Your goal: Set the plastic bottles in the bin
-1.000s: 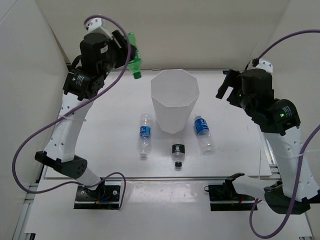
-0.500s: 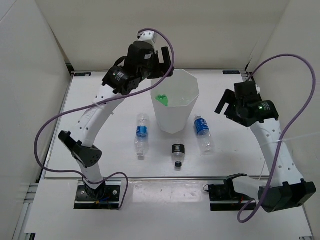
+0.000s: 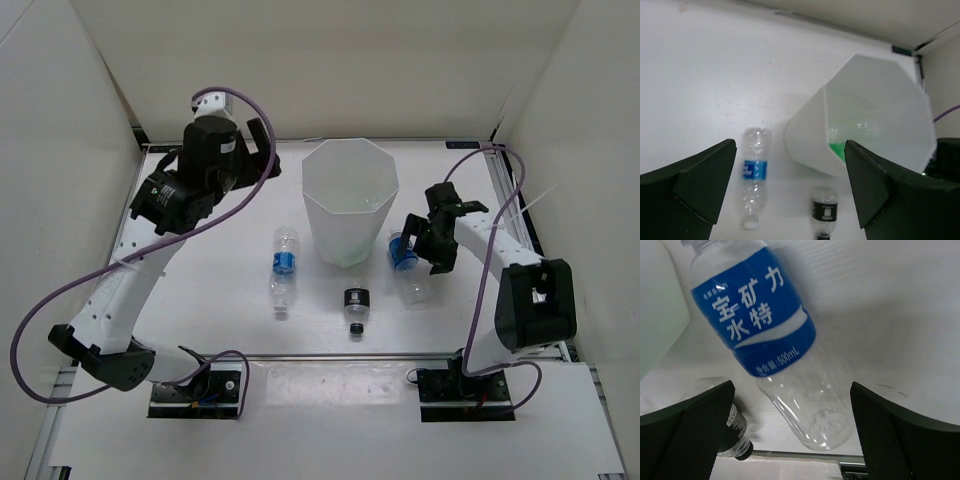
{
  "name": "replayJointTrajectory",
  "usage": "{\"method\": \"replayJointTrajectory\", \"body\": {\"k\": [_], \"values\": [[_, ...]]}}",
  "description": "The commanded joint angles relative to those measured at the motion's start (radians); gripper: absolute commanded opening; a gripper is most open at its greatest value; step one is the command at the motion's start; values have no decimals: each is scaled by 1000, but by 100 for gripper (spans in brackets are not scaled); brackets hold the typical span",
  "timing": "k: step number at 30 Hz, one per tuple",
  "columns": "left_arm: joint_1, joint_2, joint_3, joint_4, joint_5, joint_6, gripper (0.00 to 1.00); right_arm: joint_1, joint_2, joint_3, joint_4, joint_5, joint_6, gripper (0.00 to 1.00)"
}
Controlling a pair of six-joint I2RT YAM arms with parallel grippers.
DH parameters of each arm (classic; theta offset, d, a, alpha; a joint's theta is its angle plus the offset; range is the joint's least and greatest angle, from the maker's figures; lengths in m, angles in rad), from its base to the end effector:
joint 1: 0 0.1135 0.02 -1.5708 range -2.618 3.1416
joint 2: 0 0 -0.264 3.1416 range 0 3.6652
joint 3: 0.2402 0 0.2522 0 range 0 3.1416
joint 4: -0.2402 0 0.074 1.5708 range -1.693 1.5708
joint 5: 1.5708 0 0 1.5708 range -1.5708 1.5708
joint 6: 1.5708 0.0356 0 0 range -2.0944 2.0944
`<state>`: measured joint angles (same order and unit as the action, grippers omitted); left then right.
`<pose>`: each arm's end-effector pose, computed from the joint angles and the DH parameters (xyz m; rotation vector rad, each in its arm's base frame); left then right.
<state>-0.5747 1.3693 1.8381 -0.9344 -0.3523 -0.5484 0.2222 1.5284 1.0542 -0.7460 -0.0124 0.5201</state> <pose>0.2203 -0.1281 0.4881 -0.1943 2.0146 -0.3576 0.2845 0.0647 0.2159 0.4144 2.7820 0.1969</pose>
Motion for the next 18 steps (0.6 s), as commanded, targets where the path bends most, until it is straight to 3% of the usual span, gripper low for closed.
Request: {"method": "replayJointTrajectory", "body": {"k": [1,2,4,6,9,12,18], "values": [[10,-25,-112,-41,19,-47,100,-4,79,7,83,-72,-29,100],[10,-36,-125,-56,19,-47,100,-4,94,18,83,-72,-29,100],[19,-48,-146,-78,-8,-64,100,-14,107,18,83,-72,-40,91],[19,-59,-160,-89,-27,-64,100,-26,116,18,83,-63,-40,76],[29,-82,-198,-89,-53,-64,100,-46,93,18,92,-63,-40,70],[38,-102,-234,-67,-76,-84,100,-57,61,9,82,-72,-40,56],[56,-124,-329,-23,-111,-137,100,-96,-146,125,-50,-49,34,42]]}}
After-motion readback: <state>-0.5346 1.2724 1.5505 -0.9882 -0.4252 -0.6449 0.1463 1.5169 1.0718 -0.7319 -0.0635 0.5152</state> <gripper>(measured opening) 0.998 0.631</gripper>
